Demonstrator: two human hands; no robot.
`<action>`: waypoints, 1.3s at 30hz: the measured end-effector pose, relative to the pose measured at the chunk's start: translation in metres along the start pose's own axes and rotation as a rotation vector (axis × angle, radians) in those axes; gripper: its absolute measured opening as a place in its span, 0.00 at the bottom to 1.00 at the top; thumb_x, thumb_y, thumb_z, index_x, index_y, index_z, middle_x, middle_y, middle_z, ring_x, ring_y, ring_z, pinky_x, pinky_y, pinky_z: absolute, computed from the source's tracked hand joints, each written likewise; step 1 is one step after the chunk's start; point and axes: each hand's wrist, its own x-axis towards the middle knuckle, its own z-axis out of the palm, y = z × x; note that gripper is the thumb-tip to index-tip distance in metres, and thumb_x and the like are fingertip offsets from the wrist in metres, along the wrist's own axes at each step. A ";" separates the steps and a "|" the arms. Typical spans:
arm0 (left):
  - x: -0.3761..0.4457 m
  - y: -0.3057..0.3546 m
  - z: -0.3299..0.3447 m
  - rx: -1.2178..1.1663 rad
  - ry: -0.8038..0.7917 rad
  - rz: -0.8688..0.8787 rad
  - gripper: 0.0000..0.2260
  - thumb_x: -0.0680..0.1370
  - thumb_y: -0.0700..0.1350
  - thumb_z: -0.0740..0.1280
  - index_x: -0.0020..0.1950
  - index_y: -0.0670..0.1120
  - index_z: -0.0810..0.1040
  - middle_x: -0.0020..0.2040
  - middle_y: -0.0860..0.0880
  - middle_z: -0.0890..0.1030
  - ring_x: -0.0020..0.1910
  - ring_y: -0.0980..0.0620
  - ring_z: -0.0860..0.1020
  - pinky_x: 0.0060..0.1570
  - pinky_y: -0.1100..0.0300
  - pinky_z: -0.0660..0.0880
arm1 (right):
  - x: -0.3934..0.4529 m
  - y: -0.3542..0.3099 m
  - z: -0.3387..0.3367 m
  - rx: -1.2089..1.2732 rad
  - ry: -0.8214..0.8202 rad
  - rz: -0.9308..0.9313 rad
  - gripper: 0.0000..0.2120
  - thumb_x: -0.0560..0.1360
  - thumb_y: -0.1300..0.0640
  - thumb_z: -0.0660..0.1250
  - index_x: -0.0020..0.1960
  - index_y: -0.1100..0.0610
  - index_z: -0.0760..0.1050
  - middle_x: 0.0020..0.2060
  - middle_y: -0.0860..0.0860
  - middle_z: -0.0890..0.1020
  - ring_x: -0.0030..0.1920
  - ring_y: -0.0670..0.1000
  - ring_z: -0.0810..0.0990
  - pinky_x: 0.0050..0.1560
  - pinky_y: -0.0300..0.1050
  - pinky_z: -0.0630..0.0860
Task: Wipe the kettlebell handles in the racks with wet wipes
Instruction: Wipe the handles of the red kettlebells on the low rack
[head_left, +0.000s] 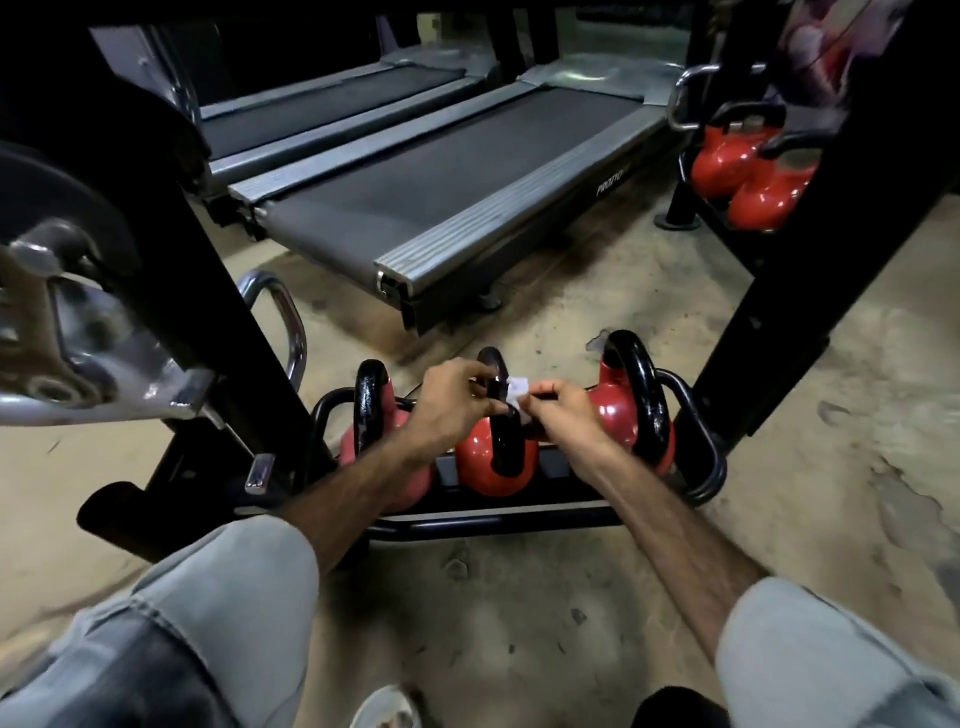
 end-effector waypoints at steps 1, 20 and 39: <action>-0.002 -0.001 0.000 -0.011 0.009 0.000 0.20 0.66 0.40 0.78 0.56 0.40 0.81 0.50 0.43 0.83 0.45 0.50 0.82 0.50 0.58 0.79 | 0.012 0.001 0.005 0.034 0.000 0.018 0.08 0.65 0.49 0.72 0.43 0.50 0.82 0.40 0.54 0.86 0.45 0.57 0.85 0.49 0.59 0.82; -0.001 -0.003 0.005 0.049 -0.011 0.080 0.20 0.67 0.40 0.77 0.57 0.39 0.81 0.58 0.43 0.78 0.53 0.48 0.79 0.56 0.62 0.76 | 0.053 -0.050 0.031 0.077 0.179 -0.004 0.05 0.71 0.56 0.75 0.47 0.53 0.85 0.39 0.52 0.84 0.37 0.50 0.82 0.41 0.44 0.82; -0.012 -0.027 0.018 -0.048 -0.028 0.163 0.15 0.72 0.31 0.70 0.59 0.34 0.78 0.63 0.38 0.75 0.55 0.53 0.78 0.49 0.86 0.62 | 0.095 -0.137 0.049 -1.540 -0.639 -0.434 0.09 0.69 0.45 0.72 0.48 0.43 0.82 0.47 0.43 0.83 0.48 0.45 0.81 0.52 0.47 0.79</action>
